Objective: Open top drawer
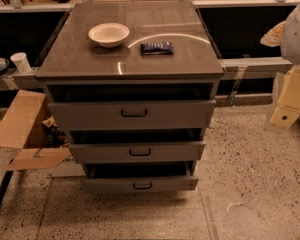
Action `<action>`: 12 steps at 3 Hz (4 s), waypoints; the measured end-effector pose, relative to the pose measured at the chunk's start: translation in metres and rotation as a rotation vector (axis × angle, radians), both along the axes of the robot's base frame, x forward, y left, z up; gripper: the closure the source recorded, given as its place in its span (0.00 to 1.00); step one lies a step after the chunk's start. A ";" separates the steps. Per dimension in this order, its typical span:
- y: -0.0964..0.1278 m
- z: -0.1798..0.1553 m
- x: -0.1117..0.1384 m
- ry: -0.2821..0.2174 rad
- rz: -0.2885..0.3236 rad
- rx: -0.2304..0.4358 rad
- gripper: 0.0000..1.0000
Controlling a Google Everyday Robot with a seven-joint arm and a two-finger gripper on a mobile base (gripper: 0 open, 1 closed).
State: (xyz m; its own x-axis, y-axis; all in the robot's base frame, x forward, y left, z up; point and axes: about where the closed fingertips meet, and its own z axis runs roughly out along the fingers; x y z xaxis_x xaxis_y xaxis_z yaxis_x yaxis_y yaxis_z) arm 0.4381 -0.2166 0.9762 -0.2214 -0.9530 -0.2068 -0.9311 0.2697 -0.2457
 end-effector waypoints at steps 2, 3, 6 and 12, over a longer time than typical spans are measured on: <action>0.003 -0.014 0.008 0.000 0.026 -0.017 0.00; 0.020 -0.068 0.025 0.048 0.118 -0.016 0.00; 0.062 -0.208 0.061 0.193 0.288 0.049 0.00; 0.126 -0.329 0.215 0.051 0.400 0.046 0.19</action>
Offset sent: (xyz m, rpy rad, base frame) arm 0.0146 0.0046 -0.0310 -0.0330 0.0208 0.0509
